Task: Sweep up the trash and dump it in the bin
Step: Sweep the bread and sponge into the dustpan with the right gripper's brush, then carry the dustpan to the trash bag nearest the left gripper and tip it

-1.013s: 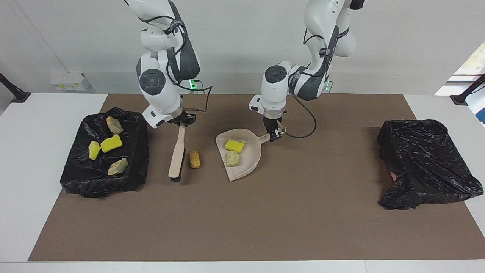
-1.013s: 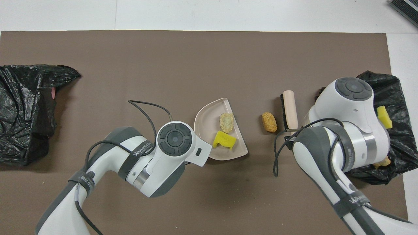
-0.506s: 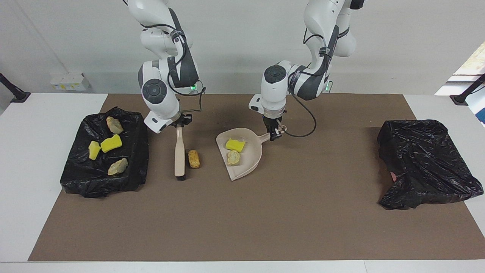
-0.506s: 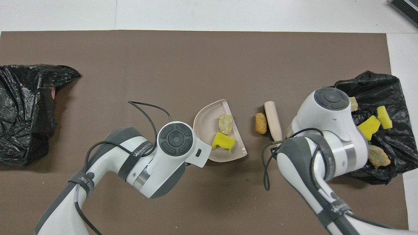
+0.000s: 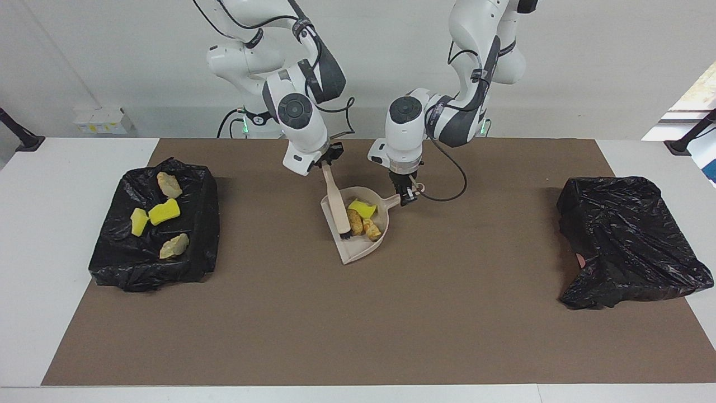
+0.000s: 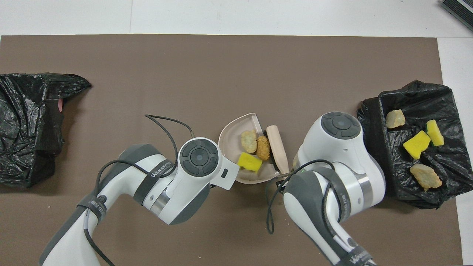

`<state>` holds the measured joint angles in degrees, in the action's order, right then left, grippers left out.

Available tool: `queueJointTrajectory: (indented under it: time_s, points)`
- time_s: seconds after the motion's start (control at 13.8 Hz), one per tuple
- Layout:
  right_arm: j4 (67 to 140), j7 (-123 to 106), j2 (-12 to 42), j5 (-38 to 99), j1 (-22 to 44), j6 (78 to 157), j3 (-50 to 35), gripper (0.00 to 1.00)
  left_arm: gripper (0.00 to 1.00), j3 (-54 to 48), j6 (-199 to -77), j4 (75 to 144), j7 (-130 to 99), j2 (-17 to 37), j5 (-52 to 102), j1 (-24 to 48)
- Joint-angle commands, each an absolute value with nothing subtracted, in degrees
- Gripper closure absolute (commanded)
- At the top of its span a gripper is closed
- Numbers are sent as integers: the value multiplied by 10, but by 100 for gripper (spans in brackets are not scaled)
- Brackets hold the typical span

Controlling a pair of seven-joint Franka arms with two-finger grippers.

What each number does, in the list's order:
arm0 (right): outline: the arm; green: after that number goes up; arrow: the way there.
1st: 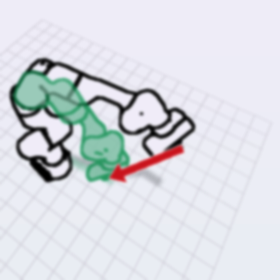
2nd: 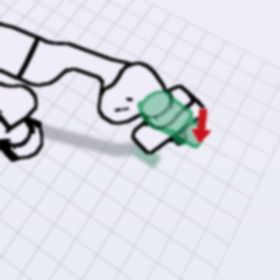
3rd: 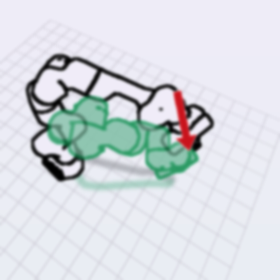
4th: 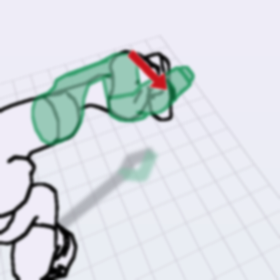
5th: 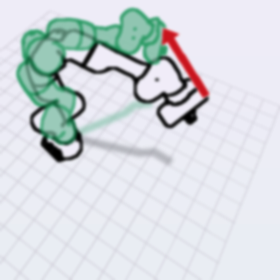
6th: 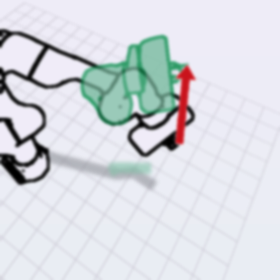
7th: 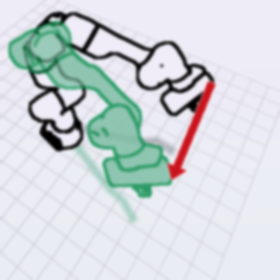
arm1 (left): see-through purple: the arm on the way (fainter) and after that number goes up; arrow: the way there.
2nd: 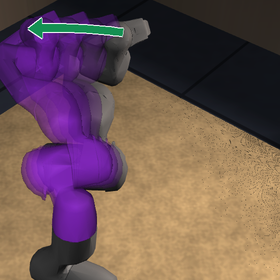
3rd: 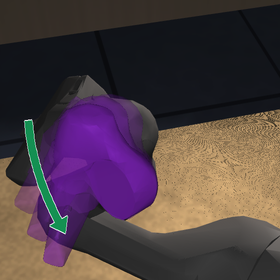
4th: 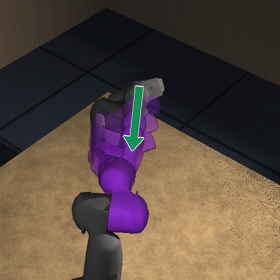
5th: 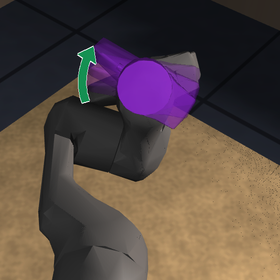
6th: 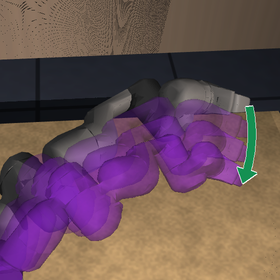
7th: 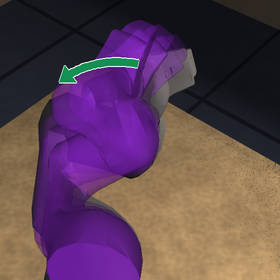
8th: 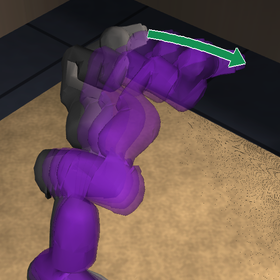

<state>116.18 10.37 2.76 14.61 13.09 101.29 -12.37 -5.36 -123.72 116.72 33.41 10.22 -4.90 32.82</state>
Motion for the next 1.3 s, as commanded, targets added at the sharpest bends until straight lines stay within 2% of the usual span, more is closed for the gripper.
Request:
queueJointTrajectory:
  time_s: [0.0, 0.43, 0.8, 0.94, 1.23]
  points:
    - [1138, 164, 16, 135, 130, 985, -127, 100, 100, -52, -1285, 1184, 373, 97, -54, 297]
    - [1157, 234, -7, 134, 170, 1010, -129, 100, 100, -53, -1276, 1151, 468, 95, -34, 200]
    - [1226, 309, -67, 146, 263, 1035, -130, 100, 100, -53, -1196, 1072, 557, 94, 10, 122]
    - [1236, 371, -62, 149, 321, 1062, -129, 100, 100, -54, -1169, 1049, 583, 91, 14, 93]
    - [1263, 404, -63, 180, 371, 1095, -130, 100, 100, -47, -1103, 987, 640, 91, 18, 45]
